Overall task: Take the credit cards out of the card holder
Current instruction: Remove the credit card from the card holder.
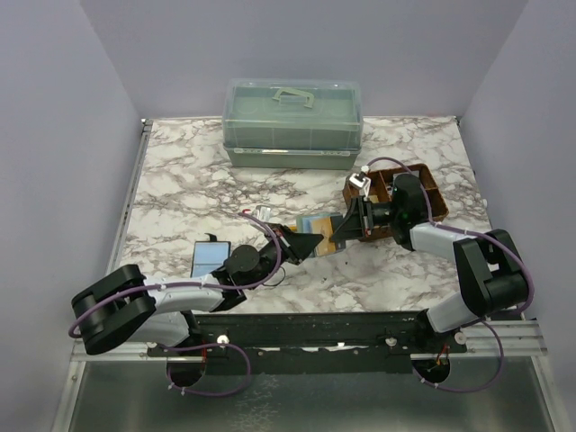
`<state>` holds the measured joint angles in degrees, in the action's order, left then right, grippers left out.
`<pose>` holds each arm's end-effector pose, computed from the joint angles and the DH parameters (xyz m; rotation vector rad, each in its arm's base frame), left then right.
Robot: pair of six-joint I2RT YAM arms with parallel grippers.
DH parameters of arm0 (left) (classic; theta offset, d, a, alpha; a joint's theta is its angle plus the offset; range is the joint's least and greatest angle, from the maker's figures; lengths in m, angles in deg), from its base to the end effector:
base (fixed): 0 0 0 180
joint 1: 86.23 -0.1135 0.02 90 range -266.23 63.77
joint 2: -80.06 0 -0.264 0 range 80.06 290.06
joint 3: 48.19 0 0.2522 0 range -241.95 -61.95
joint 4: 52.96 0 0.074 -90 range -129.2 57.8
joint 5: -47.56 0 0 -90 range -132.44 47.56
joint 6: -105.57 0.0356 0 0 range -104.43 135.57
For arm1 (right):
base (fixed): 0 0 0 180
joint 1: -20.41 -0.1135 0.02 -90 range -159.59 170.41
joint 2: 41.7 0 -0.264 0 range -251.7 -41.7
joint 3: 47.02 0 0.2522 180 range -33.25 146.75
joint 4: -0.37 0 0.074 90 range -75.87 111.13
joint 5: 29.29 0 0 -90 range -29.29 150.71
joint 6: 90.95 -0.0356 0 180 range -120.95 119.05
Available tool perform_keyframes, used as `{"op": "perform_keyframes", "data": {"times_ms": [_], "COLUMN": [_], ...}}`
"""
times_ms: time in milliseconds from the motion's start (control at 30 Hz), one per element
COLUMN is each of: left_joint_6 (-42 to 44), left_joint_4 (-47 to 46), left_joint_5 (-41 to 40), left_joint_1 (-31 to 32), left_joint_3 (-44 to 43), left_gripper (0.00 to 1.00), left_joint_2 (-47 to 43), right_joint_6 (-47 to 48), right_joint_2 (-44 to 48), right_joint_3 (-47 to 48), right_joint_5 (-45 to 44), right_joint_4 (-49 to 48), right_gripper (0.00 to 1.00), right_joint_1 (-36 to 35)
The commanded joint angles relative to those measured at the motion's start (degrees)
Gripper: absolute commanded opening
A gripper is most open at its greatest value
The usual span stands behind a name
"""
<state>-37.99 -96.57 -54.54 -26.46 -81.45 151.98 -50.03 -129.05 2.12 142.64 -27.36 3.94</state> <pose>0.1290 -0.2065 0.2163 -0.1012 1.6607 -1.4094 0.2620 0.1142 0.2069 -0.6945 1.9572 1.9872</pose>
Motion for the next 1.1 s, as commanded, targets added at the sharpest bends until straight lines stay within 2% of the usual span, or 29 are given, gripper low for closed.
{"op": "perform_keyframes", "data": {"times_ms": [0, 67, 100, 167, 200, 267, 400, 600, 700, 900, 1067], "left_joint_6": [-0.42, -0.37, -0.51, -0.42, -0.6, -1.44, -2.09, -2.08, -1.43, 0.22, -0.84], "left_joint_4": [-1.17, -1.17, -1.17, -1.18, -1.17, -0.7, 3.45, 7.3, 13.39, 28.04, 29.98], "left_joint_5": [1.55, 1.55, 1.66, 2.35, 2.57, 2.52, 3.85, 5.24, 4.9, 5.2, 5.6], "left_joint_1": [1.32, 1.32, 1.32, 1.27, 1.23, 1.14, 0.58, -0.98, -2.32, -5.12, -6.67], "left_joint_3": [-2.45, -2.39, -2.24, -2.0, -1.67, -0.56, 0.47, 2.74, 3.33, 2.78, 5.05], "left_gripper": [0.0, 0.0, 0.0, 0.0, 0.03, 0.21, 0.39, 0.5, 0.53, 0.64, 0.7], "left_joint_2": [2.12, 2.32, 2.39, 2.17, 1.73, 0.1, -4.24, -10.97, -16.58, -25.84, -27.6], "right_joint_6": [-0.52, -0.2, 0.58, 4.22, 6.27, 7.55, 7.05, 8.01, 9.52, 9.61, 9.33], "right_joint_2": [0.45, 0.26, 0.32, 0.64, 0.87, 1.08, 1.0, 0.63, 0.73, 0.26, 0.08], "right_joint_3": [0.03, 0.21, 0.42, 1.49, 2.21, 2.45, 2.23, 2.41, 2.82, 3.03, 2.94], "right_joint_5": [1.95, 2.51, 2.79, 3.19, 3.31, 3.36, 4.02, 4.2, 4.24, 4.72, 5.28], "right_joint_4": [-1.25, -1.1, -0.38, 4.19, 7.21, 8.96, 8.45, 9.54, 11.4, 11.5, 10.95], "right_gripper": [0.16, 0.03, 0.0, 0.0, 0.0, 0.0, 0.0, 0.0, 0.0, 0.0, 0.0], "right_joint_1": [-0.86, -0.64, -0.52, -0.09, 0.34, 1.41, 2.08, 2.12, 2.2, 2.14, 2.15]}}
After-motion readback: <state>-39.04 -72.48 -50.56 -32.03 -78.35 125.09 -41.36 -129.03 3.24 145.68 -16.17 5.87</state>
